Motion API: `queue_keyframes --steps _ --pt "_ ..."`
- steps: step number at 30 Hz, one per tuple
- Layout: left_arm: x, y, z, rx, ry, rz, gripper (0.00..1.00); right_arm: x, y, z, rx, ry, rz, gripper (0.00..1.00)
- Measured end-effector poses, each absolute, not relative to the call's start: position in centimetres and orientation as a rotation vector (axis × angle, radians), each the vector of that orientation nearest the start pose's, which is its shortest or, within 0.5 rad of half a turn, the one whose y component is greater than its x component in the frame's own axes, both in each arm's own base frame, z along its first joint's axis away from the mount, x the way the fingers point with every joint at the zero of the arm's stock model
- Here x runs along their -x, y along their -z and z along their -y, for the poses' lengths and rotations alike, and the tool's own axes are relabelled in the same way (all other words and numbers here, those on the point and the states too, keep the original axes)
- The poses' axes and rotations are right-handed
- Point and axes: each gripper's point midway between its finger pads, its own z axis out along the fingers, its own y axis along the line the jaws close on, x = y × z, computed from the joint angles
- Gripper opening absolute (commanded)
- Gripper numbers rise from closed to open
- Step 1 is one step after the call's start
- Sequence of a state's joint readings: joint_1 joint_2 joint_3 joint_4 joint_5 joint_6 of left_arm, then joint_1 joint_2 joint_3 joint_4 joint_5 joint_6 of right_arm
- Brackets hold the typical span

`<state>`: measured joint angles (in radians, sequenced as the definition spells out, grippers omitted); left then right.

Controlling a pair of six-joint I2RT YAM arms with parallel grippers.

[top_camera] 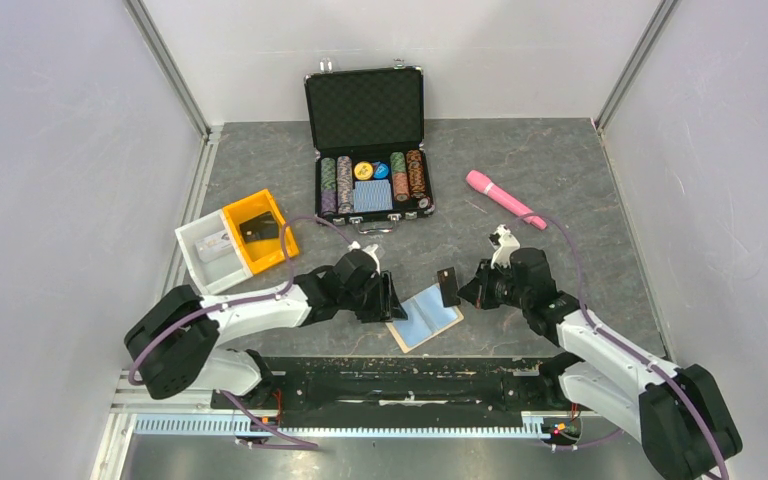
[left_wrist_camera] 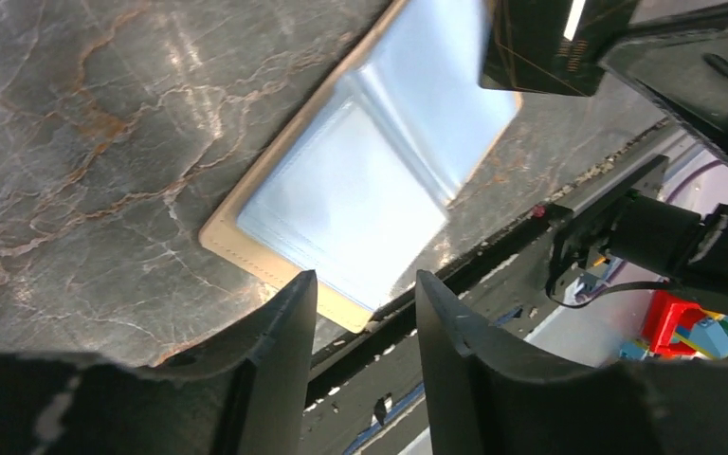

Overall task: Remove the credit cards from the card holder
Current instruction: Remove the credit card from the card holder.

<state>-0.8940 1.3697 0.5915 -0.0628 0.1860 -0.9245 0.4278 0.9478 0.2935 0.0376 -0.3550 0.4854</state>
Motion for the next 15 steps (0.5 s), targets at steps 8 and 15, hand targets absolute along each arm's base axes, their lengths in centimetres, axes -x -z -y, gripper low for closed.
queue_keyframes --steps 8,15 --pt "-16.0 -8.4 30.1 -0.116 1.008 -2.587 0.55 -20.7 -6.4 -17.7 0.189 -0.835 -2.310 0.00" --pt "-16.6 -13.7 30.2 -0.275 1.047 -2.425 0.57 -19.7 -8.4 -19.4 0.347 -0.964 -2.259 0.00"
